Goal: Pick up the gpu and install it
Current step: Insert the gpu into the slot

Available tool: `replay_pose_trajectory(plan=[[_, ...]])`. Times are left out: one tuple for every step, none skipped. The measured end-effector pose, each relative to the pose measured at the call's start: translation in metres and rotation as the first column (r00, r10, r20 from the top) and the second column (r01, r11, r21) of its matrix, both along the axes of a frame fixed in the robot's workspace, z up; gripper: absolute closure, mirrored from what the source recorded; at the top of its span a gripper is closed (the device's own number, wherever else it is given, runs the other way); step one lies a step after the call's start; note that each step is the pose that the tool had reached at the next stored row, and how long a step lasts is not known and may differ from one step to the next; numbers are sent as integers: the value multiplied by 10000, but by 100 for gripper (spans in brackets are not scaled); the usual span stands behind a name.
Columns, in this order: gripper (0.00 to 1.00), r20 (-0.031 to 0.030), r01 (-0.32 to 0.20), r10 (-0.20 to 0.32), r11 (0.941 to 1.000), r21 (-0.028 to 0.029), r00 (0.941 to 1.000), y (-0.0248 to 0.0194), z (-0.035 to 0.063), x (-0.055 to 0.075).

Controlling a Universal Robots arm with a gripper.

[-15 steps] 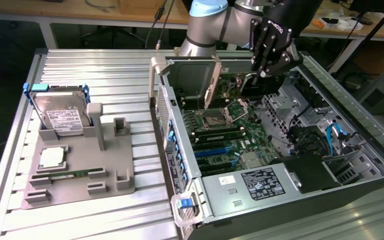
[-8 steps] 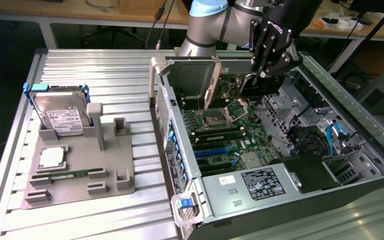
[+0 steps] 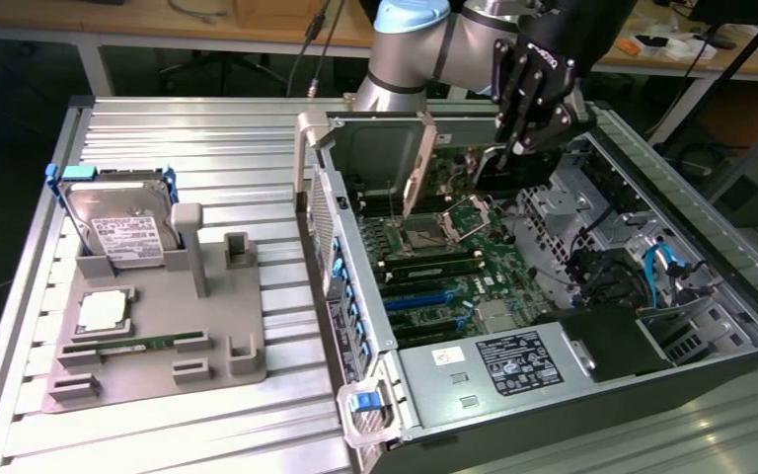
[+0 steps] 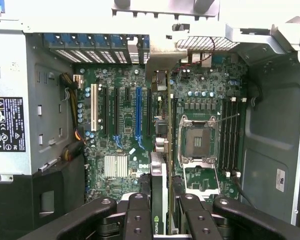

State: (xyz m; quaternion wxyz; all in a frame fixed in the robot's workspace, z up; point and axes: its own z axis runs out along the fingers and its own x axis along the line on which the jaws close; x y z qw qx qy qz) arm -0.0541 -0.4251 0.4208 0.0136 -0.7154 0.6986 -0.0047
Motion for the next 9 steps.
replay_pose_trajectory(plan=[[73, 0, 0, 0, 10000, 0, 10000, 0, -6, 0], [73, 0, 0, 0, 10000, -1, 10000, 0, -17, 0], [73, 0, 0, 0, 10000, 0, 10000, 0, -23, 0], [73, -1, 0, 0, 10000, -1, 10000, 0, -29, 0], [73, 0, 0, 0, 10000, -1, 10000, 0, -39, 0], [73, 0, 0, 0, 10000, -2, 10000, 0, -45, 0], [73, 0, 0, 0, 10000, -3, 10000, 0, -52, 0], [73, 0, 0, 0, 10000, -3, 10000, 0, -59, 0], [73, 0, 0, 0, 10000, -4, 10000, 0, -65, 0]])
